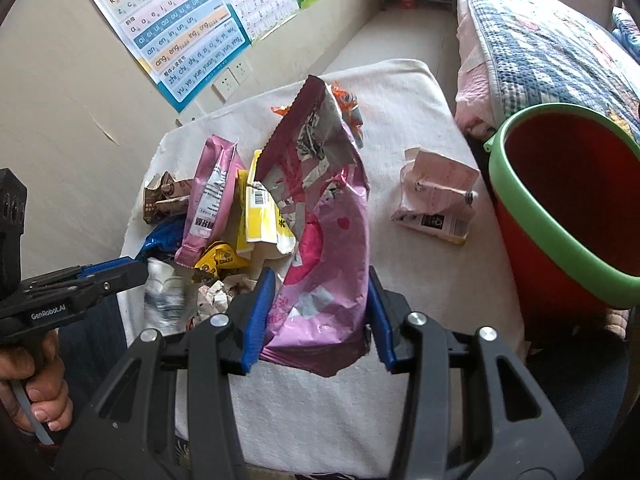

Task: Collect trash
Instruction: 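Lift the paper cup and pink bag with both tools toward the red bucket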

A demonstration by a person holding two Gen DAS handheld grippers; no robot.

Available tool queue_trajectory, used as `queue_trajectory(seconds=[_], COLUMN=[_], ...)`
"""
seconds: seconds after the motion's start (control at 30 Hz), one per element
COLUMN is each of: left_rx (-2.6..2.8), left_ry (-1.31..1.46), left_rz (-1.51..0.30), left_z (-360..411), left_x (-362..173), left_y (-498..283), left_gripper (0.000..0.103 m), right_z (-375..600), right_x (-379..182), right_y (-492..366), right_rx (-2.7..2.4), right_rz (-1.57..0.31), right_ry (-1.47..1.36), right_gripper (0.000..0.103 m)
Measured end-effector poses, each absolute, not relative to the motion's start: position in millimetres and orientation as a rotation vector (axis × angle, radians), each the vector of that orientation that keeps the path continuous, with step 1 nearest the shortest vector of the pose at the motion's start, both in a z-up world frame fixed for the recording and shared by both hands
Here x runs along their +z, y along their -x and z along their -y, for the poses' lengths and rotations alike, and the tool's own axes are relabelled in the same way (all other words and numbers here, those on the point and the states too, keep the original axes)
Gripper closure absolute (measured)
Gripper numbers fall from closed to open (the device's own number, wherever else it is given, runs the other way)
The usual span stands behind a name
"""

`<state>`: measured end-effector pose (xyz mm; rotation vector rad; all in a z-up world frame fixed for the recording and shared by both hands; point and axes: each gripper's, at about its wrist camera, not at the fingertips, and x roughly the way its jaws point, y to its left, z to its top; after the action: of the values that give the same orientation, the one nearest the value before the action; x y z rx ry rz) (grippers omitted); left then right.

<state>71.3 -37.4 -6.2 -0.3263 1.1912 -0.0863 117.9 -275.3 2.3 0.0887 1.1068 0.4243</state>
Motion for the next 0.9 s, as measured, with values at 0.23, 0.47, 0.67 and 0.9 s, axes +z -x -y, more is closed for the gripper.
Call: queue_trajectory(seconds=[0.23, 0.47, 0.67, 0.9], left_rx=[-0.031, 0.083, 0.119, 0.087], left_ry=[0.321, 0.336, 0.29, 0.197], left_rz=[-1.2, -1.245, -1.287, -1.398], left_z=[29.6, -4.9, -19.9, -18.0], left_x=[-10.0, -31.6, -44.8, -71.7], left_y=[-65.9, -52.7, -61.0, -67.3], left_gripper=[0.058, 0.04, 0.018, 0.016], right_z=[279.1, 277.0, 275.4, 278.2], right_x=[-2.3, -9.0, -10.0, -9.7], right_y=[-115.7, -115.3, -115.5, -115.4], right_rx=[0.414, 0.416, 0.417, 0.401], right_rz=[-1.108, -1.121, -1.122, -1.119], right_ry=[-0.091, -0.089, -0.084, -0.087], right_gripper=[0.059, 0.059, 0.059, 0.059])
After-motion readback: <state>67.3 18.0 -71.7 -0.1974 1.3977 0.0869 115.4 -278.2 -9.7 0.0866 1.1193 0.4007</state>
